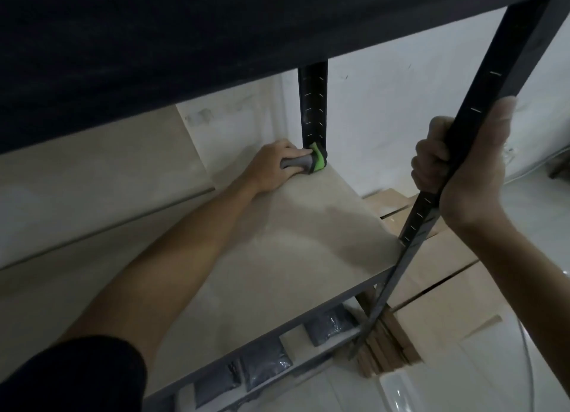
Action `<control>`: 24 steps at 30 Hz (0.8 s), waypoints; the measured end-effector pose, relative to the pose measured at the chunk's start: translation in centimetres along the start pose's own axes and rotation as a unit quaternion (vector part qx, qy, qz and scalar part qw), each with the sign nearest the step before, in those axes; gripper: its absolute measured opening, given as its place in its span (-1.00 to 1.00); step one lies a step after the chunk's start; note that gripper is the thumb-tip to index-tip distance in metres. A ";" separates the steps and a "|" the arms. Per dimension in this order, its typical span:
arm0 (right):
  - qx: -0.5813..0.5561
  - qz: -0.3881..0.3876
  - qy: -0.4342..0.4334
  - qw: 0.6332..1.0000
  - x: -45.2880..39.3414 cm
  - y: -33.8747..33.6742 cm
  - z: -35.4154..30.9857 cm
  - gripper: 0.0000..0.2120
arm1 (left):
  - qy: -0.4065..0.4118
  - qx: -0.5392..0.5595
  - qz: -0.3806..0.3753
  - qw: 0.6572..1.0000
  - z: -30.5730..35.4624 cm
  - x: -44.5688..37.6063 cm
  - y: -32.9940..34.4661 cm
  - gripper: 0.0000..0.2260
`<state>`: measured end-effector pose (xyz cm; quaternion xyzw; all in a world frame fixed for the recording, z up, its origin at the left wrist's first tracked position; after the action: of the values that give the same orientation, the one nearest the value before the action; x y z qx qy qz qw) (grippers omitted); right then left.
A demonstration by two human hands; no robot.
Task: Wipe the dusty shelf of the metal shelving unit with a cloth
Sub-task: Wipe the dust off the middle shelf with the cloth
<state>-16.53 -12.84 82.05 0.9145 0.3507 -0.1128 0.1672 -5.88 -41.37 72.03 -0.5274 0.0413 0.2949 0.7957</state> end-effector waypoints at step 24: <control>-0.006 -0.004 0.001 1.000 0.3 0.1 -0.2 -0.30 | 0.035 0.105 -0.056 0.992 4.0 2.9 1.6 -0.62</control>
<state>-16.21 -12.64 82.19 0.9120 0.3555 -0.1104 0.1722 -5.32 -36.22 71.43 -0.4523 0.0700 0.2255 0.8600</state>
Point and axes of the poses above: each hand's wrist, its own x-axis away from the middle knuckle, its own y-axis out of the palm, z = x × y, the point moved 1 cm from there along -x, towards the middle knuckle, and after that the axes turned 8 degrees about z, right-handed, at the moved point
